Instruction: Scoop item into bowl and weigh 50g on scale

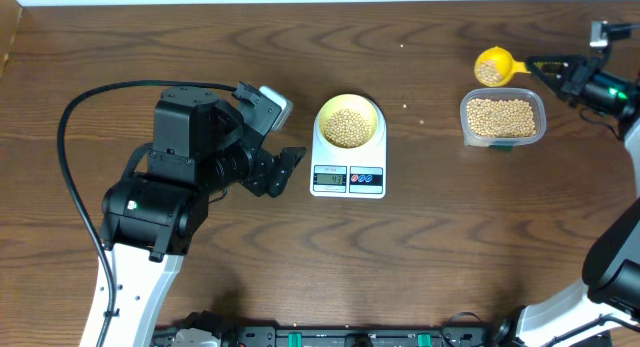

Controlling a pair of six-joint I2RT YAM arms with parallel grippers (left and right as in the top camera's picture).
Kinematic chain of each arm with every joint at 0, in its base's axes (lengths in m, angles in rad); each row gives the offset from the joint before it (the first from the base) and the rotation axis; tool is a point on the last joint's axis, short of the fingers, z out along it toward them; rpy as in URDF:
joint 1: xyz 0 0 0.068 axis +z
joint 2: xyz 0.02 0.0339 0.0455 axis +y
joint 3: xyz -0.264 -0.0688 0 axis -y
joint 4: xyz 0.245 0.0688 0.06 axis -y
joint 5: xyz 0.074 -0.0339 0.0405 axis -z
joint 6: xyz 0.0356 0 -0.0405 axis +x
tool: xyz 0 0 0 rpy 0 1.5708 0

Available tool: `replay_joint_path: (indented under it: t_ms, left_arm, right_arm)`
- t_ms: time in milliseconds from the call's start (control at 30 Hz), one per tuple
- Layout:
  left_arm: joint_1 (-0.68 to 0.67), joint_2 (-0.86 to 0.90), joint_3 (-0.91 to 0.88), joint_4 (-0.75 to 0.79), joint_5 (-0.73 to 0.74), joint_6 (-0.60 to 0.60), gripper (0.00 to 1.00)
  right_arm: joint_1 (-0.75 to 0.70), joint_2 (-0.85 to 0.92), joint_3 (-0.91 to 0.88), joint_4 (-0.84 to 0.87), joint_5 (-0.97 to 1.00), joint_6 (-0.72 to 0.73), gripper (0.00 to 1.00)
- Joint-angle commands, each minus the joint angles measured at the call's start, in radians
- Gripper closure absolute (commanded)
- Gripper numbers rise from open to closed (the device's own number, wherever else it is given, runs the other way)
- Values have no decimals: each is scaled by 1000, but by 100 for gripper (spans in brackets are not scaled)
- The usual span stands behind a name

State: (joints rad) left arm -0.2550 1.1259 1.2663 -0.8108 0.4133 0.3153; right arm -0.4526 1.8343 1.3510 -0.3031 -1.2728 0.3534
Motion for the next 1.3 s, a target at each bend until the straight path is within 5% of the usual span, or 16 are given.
replay_joint_path:
  t_ms: [0,600,1267]
  left_arm:
    - [6,-1,-4,-2,5,9,16]
    - [6,-1,-4,-2,5,9,16]
    - [6,-1,-4,-2,5,9,16]
  right_arm:
    - [-28,0,5,-70,43,-127,99]
    - [-12,-146,5,-303,634,-499,98]
    - [297,-204,5,-343,1260,-561,99]
